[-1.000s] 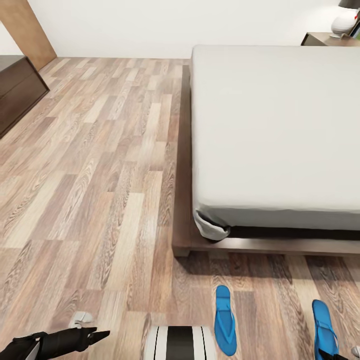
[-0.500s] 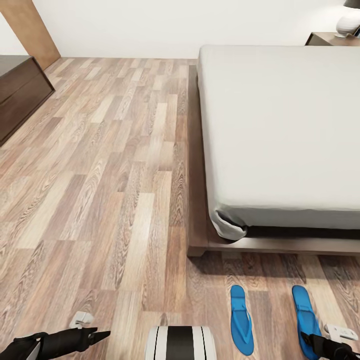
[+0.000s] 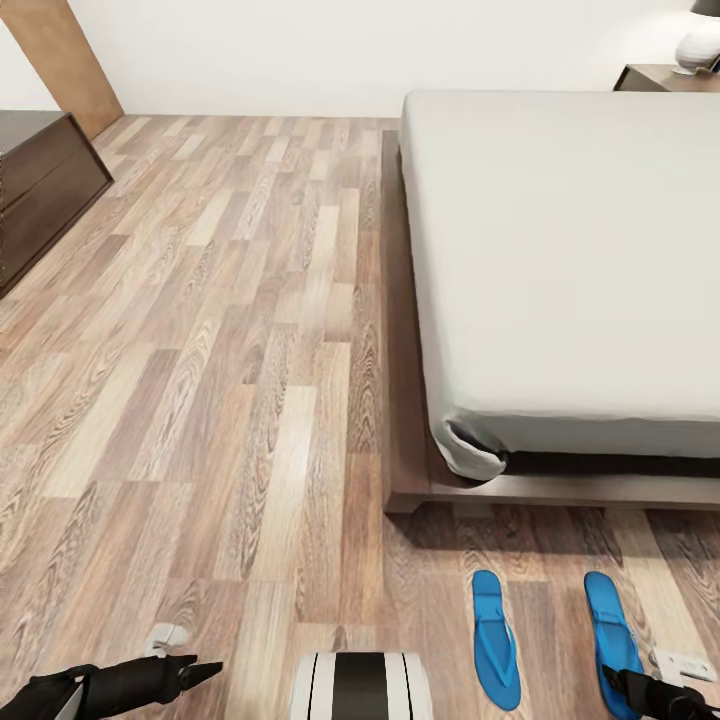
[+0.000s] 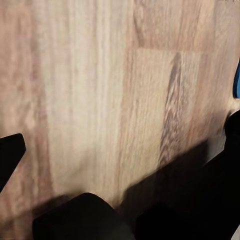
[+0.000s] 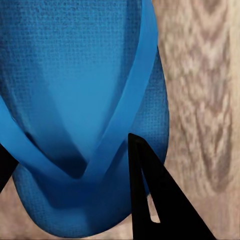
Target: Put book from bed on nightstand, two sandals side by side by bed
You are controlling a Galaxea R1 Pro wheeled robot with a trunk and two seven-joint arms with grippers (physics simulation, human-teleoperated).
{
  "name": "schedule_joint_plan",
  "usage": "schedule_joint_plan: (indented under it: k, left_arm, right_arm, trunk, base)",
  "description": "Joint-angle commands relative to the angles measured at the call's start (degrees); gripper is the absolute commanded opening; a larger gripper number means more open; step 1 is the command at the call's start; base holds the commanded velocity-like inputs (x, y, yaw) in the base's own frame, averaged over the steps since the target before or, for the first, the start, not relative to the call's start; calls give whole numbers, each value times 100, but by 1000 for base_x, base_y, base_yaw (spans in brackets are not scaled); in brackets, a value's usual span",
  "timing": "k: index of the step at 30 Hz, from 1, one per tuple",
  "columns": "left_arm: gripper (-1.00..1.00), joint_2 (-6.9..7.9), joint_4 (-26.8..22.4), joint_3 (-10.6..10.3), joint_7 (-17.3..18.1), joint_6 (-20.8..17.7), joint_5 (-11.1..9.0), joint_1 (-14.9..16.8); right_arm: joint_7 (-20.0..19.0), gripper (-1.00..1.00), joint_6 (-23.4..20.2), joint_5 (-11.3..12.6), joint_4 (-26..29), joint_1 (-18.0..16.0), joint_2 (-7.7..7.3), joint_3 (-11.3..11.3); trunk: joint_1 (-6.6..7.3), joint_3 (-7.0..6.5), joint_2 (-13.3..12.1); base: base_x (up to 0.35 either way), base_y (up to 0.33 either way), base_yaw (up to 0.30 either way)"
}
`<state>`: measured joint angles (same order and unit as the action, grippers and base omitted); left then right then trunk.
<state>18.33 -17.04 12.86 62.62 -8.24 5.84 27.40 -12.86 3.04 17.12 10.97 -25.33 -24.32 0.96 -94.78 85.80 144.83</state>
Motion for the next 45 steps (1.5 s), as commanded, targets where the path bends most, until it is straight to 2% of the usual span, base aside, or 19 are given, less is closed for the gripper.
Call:
schedule_joint_plan:
  k: [1, 15, 45]
  left_arm:
    - [100, -5, -7, 50, 31, -47, 57, 2]
    - [100, -4, -2, 57, 31, -41, 54, 2]
    - [100, -110, 0, 59, 22, -42, 57, 2]
  right_arm:
    - [-36, -100, 13, 37, -7, -4, -2, 10]
    - [-32, -100, 13, 37, -7, -1, -2, 15]
    - [-32, -100, 13, 37, -7, 0, -2, 15]
  trunk:
    - [1, 3, 1]
    - [1, 3, 1]
    - [1, 3, 1]
  base:
    - [0, 286, 0]
    - [0, 277, 0]
    - [72, 6, 0]
